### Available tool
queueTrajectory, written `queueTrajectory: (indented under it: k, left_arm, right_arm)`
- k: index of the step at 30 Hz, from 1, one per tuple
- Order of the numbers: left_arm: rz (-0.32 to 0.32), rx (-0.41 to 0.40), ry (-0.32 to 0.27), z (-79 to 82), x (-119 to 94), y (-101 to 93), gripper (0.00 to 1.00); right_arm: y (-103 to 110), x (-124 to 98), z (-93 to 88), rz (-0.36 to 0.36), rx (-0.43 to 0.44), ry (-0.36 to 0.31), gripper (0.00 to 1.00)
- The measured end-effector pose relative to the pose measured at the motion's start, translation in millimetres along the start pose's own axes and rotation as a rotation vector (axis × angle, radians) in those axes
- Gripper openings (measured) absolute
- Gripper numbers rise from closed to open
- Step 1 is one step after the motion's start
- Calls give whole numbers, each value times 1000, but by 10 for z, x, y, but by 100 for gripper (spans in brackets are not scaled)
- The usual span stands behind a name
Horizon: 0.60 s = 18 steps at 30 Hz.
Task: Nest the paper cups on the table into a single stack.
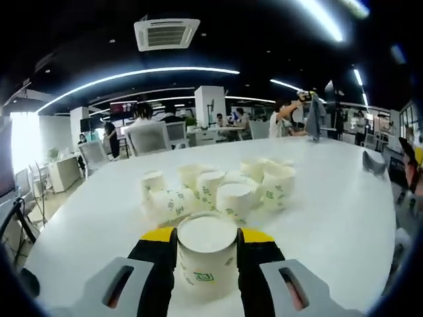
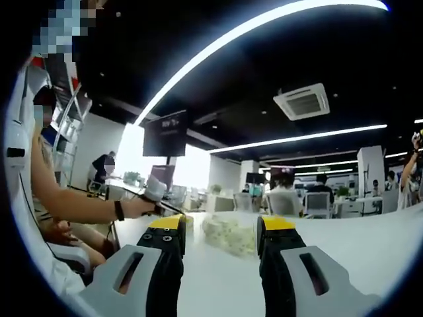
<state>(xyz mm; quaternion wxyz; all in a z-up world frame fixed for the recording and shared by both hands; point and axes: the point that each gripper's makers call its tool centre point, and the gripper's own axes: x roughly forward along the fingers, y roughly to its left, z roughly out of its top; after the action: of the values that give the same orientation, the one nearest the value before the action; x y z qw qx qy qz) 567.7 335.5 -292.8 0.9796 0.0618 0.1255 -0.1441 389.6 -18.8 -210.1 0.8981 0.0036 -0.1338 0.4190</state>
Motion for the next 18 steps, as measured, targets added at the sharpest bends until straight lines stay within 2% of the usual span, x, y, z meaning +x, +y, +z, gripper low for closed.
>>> queueTrajectory:
  k: [6,7,10,13,18]
  left_arm:
    - [-94,-5,-52,147,-257,-508,38]
    - [-123,-10,-80,194,-331,-674,38]
    - [-164,6,-100,239,-466,-959,38]
    - [-228,-20,-135,329,-603,-1251,38]
    - [-275,-18,-178,438,-806,-1566,38]
  right_arm:
    - [178,128,-136,48,25,20,46]
    - [205,146,-157,55,28,23,46]
    - [277,190,-222,75,40,33,46]
    - [372,239,-302,100,53,48,46]
    - [542,295,-410,139,80,65,46]
